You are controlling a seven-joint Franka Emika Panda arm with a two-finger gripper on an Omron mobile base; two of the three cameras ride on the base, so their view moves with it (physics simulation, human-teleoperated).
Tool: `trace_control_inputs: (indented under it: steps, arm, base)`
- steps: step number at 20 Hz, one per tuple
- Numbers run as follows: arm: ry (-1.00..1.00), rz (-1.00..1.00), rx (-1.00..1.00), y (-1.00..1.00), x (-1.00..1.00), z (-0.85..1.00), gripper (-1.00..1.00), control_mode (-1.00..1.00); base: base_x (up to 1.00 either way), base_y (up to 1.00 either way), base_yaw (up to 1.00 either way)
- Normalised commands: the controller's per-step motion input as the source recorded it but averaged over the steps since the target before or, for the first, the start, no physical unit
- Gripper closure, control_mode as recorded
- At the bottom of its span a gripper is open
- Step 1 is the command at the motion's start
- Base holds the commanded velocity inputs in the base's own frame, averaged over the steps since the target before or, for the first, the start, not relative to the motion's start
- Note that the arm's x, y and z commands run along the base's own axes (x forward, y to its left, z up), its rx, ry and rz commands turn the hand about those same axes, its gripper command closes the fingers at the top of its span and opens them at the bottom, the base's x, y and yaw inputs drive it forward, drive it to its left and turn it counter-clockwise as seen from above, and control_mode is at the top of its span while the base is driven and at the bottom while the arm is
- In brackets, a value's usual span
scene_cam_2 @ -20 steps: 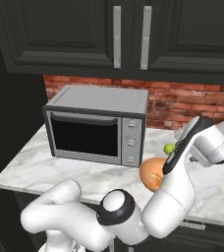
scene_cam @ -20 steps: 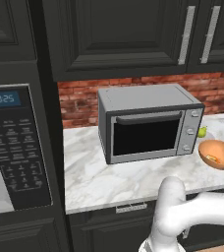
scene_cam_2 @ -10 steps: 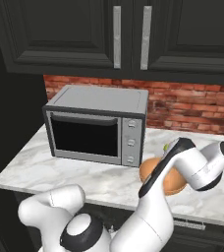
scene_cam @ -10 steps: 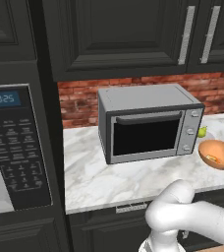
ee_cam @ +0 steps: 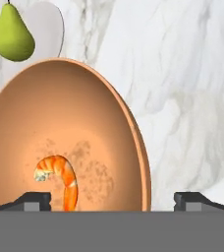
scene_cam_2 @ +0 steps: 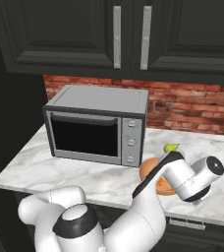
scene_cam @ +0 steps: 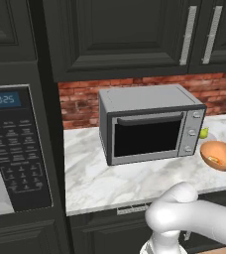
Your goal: Remove the pear from the bowl and place it on the small plate. Then place the bowl with only the shrimp in the microwave, close the door, and press the start button to microwave the shrimp.
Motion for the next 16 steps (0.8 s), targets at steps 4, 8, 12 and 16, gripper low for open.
trace_control_inputs:
  steps: [4,8,12,16]
  arm:
    - [0.11,0.00,0.00,0.00,0.02,-0.34,-1.00,-1.00]
    - [0.12,0.00,0.00,0.00,0.12,-0.31,-1.00,-1.00]
    - [0.08,0.00,0.00,0.00,0.01,-0.22,-1.00,-1.00]
    - [0.09,0.00,0.00,0.00,0.00,-0.19,1.00,-1.00]
  base:
    - [0.00,0.00,0.00]
    - [0.00,0.00,0.00]
    - [0.00,0.00,0.00]
    - [0.00,0.00,0.00]
